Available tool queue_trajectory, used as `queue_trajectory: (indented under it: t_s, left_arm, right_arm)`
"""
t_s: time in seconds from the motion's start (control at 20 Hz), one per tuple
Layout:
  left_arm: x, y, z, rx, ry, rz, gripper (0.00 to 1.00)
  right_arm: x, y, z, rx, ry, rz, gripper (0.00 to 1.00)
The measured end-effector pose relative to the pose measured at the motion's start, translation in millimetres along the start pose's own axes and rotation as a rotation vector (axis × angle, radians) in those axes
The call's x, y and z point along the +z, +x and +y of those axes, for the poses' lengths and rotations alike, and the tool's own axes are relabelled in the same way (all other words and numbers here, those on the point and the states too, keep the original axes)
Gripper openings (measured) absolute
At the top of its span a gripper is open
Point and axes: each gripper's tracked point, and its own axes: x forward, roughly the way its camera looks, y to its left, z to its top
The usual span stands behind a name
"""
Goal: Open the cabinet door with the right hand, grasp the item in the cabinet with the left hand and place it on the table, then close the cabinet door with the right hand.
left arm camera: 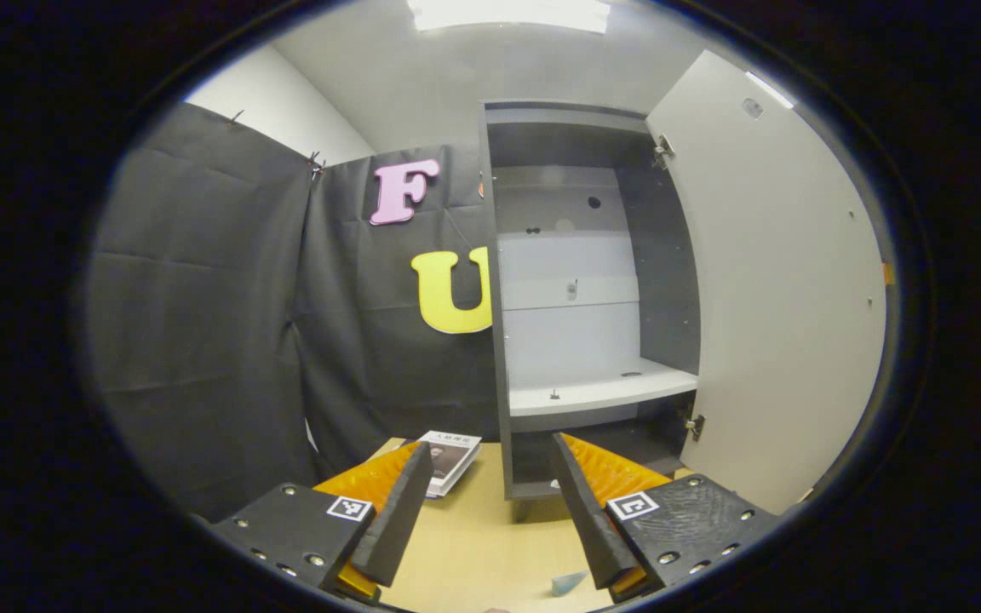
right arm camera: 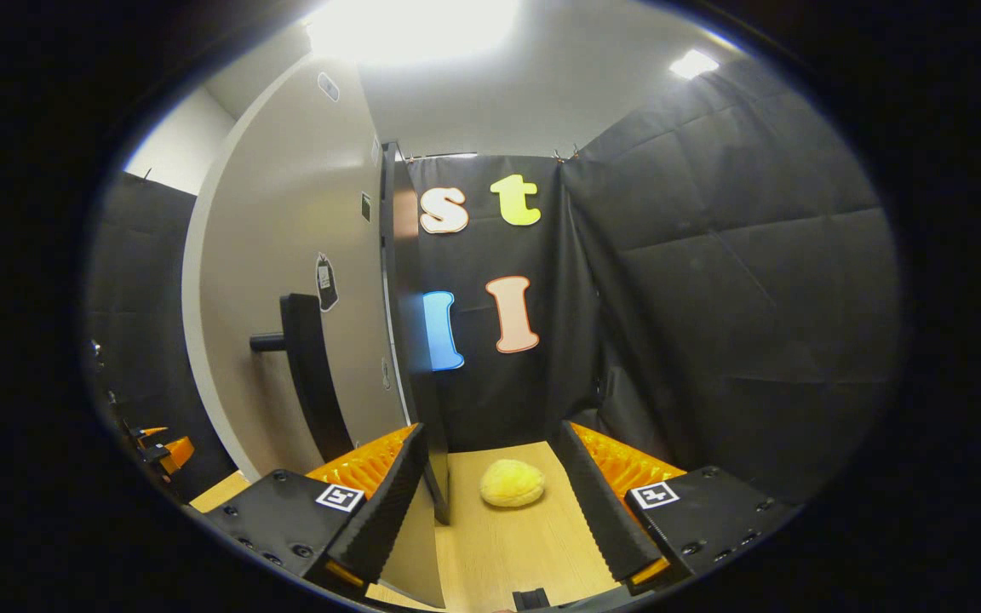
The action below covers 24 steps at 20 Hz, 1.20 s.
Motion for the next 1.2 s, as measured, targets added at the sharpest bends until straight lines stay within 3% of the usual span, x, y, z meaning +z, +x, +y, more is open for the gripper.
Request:
queue_trajectory:
  t_s: [0.1, 0.15, 0.2, 0.3, 0.35, 0.45, 0.5, 0.55, 0.6, 1.0, 1.2]
  left_arm:
    - [0, 1, 10, -0.009, -0.007, -0.005, 0.84]
    - [1, 0, 17, -0.01, -0.009, -0.012, 0.84]
    - [1, 0, 24, -0.009, -0.008, -0.016, 0.85]
    - [-2, 0, 40, -0.007, -0.006, -0.015, 0.85]
    - [-2, 2, 48, -0.002, -0.006, -0.013, 0.85]
    - [-5, 2, 62, -0.001, -0.013, -0.011, 0.84]
    - [-6, 3, 69, 0.0, -0.017, -0.012, 0.84]
    - [-8, 3, 76, 0.001, -0.02, -0.011, 0.84]
    - [-10, 3, 83, 0.004, -0.018, -0.009, 0.84]
    - [-22, 1, 122, 0.005, 0.005, -0.009, 0.84]
    - [-31, -1, 136, 0.003, -0.017, 0.001, 0.84]
  right_arm:
    - [-1, -4, 2, -0.038, -0.013, 0.003, 0.98]
    - [-2, -8, 2, -0.059, -0.025, 0.005, 0.91]
    - [0, -10, 2, -0.081, -0.035, 0.002, 0.97]
    - [1, -9, 11, -0.103, -0.061, -0.007, 0.97]
    - [2, -11, 14, -0.121, -0.074, -0.013, 0.87]
    - [2, -17, 22, -0.142, -0.097, -0.019, 0.87]
    - [2, -18, 27, -0.143, -0.093, -0.018, 0.87]
    - [0, -19, 34, -0.138, -0.084, -0.017, 0.81]
    - [-1, -20, 41, -0.131, -0.075, -0.013, 0.87]
    - [-2, -31, 86, -0.14, -0.117, -0.029, 0.87]
    - [-7, -33, 123, -0.093, -0.095, -0.026, 0.87]
